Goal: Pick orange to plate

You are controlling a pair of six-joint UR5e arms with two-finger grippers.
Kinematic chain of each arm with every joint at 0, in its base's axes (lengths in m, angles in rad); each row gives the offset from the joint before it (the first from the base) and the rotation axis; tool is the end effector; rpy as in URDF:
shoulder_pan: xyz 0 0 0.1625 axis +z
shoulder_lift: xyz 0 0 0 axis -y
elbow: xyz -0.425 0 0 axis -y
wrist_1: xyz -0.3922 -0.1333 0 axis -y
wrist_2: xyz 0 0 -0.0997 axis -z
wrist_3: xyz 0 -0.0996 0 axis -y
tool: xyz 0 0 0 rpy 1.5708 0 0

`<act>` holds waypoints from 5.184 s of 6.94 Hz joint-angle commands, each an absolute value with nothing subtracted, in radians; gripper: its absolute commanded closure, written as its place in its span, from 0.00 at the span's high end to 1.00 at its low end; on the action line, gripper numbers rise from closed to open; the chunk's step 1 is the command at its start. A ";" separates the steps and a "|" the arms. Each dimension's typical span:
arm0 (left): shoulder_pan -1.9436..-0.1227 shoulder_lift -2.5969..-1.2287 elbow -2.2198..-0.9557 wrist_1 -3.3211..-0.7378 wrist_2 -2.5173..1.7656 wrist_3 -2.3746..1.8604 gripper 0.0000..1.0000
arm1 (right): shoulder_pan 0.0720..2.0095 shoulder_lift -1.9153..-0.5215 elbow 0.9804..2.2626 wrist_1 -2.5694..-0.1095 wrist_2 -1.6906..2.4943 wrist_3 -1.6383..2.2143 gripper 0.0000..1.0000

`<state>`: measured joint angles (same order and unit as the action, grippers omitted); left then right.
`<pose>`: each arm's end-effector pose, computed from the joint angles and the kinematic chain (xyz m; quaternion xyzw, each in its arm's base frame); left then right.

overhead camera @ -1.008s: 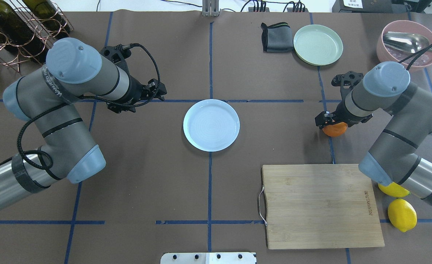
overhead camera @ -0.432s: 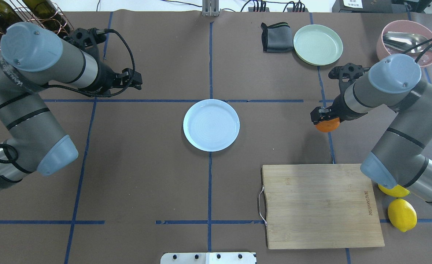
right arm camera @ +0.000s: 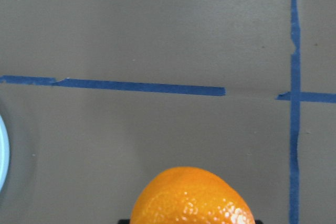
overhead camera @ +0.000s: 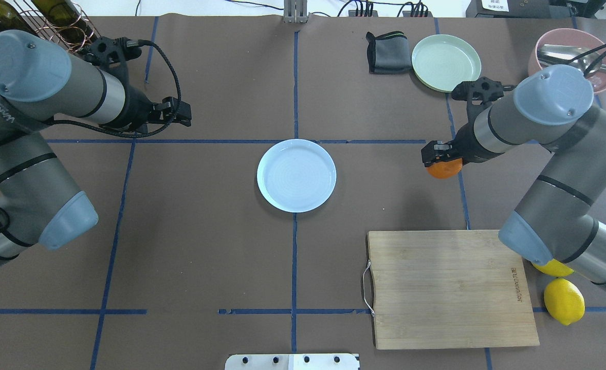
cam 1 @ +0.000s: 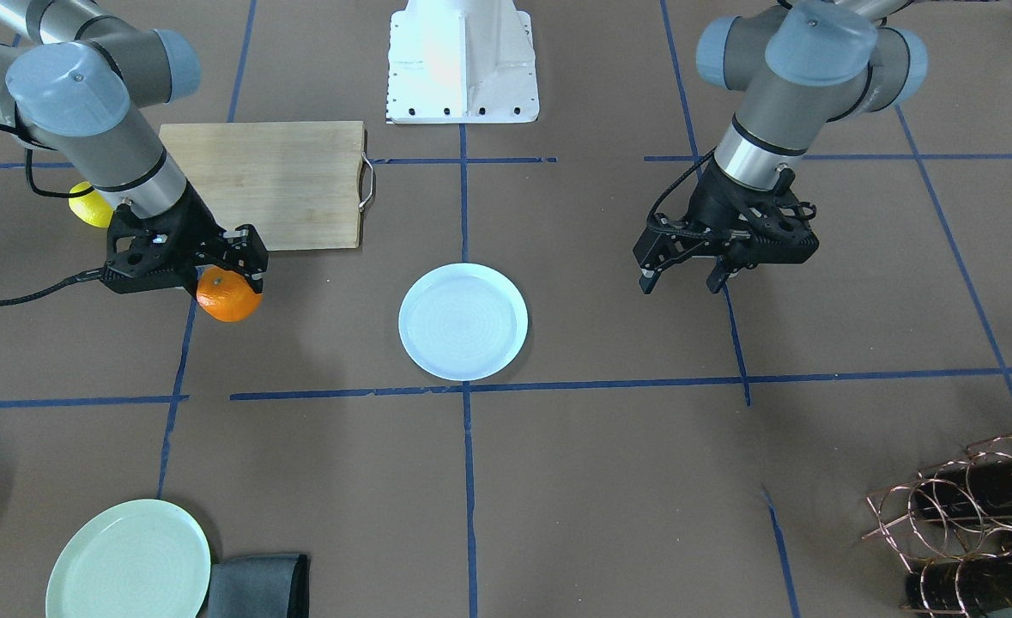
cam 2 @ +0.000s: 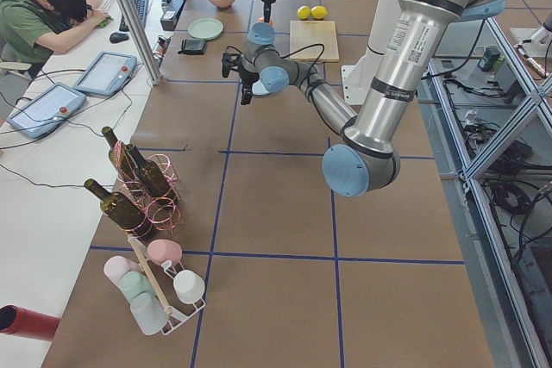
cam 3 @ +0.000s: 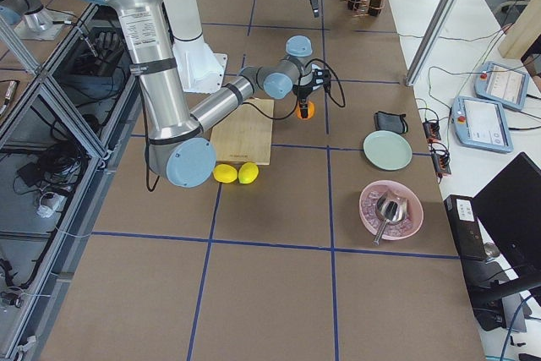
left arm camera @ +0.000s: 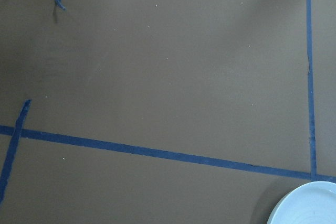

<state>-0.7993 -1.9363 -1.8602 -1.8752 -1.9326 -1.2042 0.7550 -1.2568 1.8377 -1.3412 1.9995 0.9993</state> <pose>0.3456 -0.4959 0.2924 0.1166 0.4668 -0.1062 0.8702 -0.3692 -0.4736 0.3417 0.0831 -0.4239 -0.0012 0.9019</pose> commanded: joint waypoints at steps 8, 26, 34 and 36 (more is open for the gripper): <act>-1.195 -1.669 -1.913 -1.651 -2.059 -0.438 1.00 | 0.545 -0.756 1.422 -1.407 1.821 1.094 0.00; -1.546 -1.482 -1.752 -1.482 -2.365 0.268 1.00 | 1.440 -1.445 1.749 -1.755 2.394 -0.193 1.00; -1.549 -1.480 -1.729 -1.482 -2.368 0.258 1.00 | 1.565 -1.643 1.602 -1.471 2.391 -0.026 1.00; -1.549 -1.482 -1.726 -1.480 -2.367 0.252 1.00 | 1.566 -1.643 1.600 -1.410 2.387 0.083 1.00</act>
<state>-1.5498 -1.4812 -1.7274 -1.4808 -2.3675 0.2536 1.5650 -1.6425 1.6013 -1.4454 2.3899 0.0289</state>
